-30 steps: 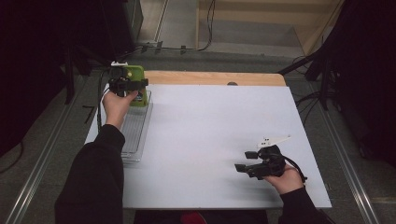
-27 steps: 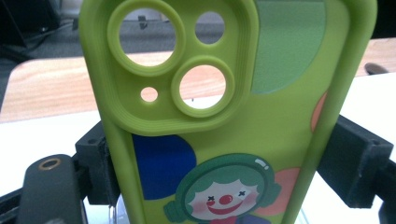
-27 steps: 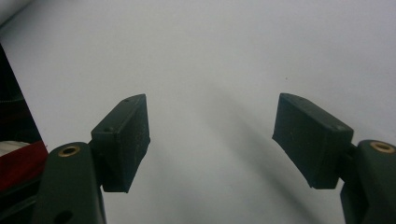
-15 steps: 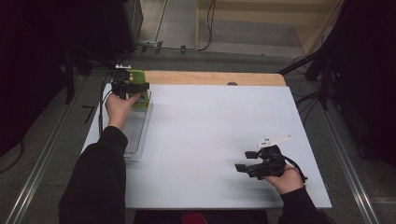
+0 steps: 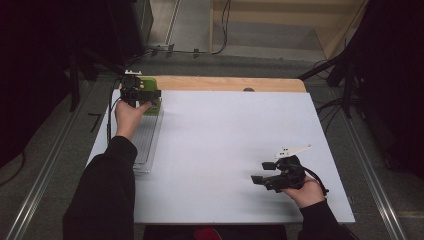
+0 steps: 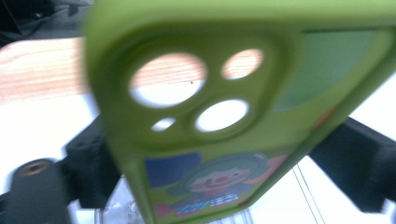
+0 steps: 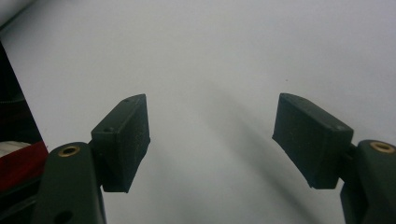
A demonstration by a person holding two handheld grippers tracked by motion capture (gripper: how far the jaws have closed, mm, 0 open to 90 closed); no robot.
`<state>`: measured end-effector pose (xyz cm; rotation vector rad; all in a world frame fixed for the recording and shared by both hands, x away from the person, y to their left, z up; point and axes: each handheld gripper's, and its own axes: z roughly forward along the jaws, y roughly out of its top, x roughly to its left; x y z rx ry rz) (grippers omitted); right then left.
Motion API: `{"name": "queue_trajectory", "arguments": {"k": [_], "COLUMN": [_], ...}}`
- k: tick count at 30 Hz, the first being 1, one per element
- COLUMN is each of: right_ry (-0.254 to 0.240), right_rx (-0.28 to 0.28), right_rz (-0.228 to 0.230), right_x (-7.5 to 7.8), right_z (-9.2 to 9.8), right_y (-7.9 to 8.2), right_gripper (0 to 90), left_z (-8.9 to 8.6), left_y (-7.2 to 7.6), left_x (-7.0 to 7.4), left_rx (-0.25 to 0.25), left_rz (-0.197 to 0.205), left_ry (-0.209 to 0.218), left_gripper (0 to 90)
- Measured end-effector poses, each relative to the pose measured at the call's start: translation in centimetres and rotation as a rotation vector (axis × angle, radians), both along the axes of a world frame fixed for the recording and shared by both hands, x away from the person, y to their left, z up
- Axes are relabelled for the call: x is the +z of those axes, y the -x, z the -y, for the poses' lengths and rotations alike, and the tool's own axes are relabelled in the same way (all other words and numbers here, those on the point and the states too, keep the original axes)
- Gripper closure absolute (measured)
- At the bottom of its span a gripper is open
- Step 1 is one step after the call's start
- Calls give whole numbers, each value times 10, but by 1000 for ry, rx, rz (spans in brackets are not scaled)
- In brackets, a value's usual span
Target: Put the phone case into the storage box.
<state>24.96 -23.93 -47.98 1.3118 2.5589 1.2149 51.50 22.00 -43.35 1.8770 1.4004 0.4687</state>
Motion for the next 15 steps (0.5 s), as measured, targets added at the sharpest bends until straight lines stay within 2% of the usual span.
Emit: {"name": "queue_trajectory", "arguments": {"k": [3,9,12,15], "right_ry": [-1,-3,-2,-2], "right_rx": [2,0,1,2], "right_rz": [-1,0,-1,-2], "right_x": [0,0,0,0], "right_z": [-1,0,0,0], "right_y": [0,0,0,0], "right_gripper": [253,253,253,253], "left_z": [-1,-2,-1,-2], "left_y": [-1,1,2,3], "left_x": [-1,2,4,6], "left_rx": [-2,-12,-10,-8], "left_rz": [-14,-11,-9,-12], "left_ry": [-6,1,-19,-12], "left_gripper": [38,26,0,0]}}
